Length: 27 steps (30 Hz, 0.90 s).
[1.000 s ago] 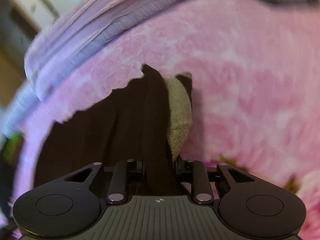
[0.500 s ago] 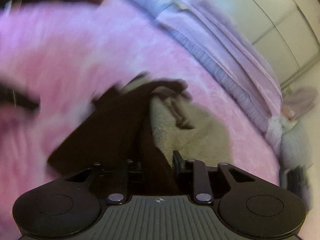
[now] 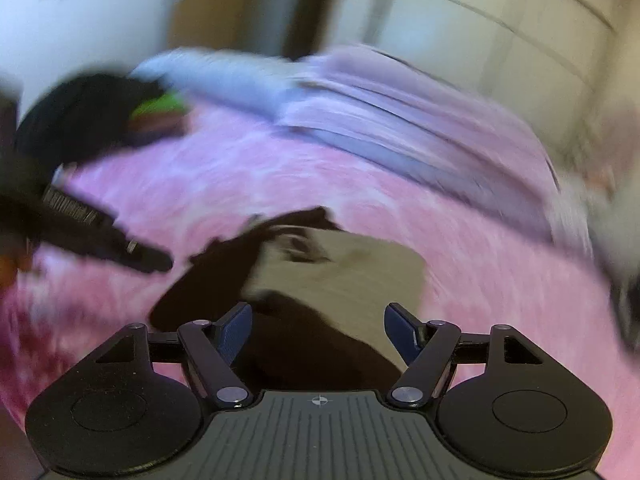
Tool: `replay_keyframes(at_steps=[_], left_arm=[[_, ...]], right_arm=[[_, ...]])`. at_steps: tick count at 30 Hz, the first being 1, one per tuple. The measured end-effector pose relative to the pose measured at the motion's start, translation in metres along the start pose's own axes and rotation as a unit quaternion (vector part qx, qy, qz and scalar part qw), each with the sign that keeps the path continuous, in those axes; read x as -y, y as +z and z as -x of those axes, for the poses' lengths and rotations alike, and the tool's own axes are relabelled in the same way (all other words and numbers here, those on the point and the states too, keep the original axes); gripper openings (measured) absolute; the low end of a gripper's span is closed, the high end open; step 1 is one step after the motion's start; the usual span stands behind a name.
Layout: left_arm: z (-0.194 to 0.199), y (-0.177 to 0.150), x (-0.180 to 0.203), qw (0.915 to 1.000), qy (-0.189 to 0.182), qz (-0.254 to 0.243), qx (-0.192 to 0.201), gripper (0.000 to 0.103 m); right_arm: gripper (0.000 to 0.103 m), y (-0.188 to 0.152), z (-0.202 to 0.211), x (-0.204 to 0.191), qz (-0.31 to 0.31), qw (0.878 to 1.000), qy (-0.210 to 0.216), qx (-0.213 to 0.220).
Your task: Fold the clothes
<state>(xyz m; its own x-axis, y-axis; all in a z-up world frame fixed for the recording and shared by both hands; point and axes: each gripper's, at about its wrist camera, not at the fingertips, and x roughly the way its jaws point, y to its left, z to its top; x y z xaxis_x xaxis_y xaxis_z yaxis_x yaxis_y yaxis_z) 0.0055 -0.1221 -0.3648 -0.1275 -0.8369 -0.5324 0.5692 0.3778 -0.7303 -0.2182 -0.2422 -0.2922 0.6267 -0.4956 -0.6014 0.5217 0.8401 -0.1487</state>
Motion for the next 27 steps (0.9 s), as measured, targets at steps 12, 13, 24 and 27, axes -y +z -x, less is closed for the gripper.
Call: replay_keyframes(at_steps=[12, 13, 24, 27], left_arm=[[-0.084, 0.022, -0.016, 0.9912, -0.024, 0.124, -0.038, 0.029], [-0.087, 0.022, -0.016, 0.9911, -0.018, 0.125, -0.04, 0.029], [-0.102, 0.029, -0.002, 0.995, -0.032, 0.087, -0.036, 0.017], [-0.082, 0.041, 0.014, 0.999, -0.039, 0.022, 0.007, 0.015]], right_arm=[[0.061, -0.053, -0.088, 0.162, -0.457, 0.882, 0.064, -0.098], [0.061, -0.057, -0.092, 0.169, -0.471, 0.874, 0.069, -0.099], [0.051, -0.053, -0.115, 0.167, -0.47, 0.874, 0.078, -0.1], [0.031, -0.049, -0.117, 0.164, -0.48, 0.866, 0.106, -0.094]])
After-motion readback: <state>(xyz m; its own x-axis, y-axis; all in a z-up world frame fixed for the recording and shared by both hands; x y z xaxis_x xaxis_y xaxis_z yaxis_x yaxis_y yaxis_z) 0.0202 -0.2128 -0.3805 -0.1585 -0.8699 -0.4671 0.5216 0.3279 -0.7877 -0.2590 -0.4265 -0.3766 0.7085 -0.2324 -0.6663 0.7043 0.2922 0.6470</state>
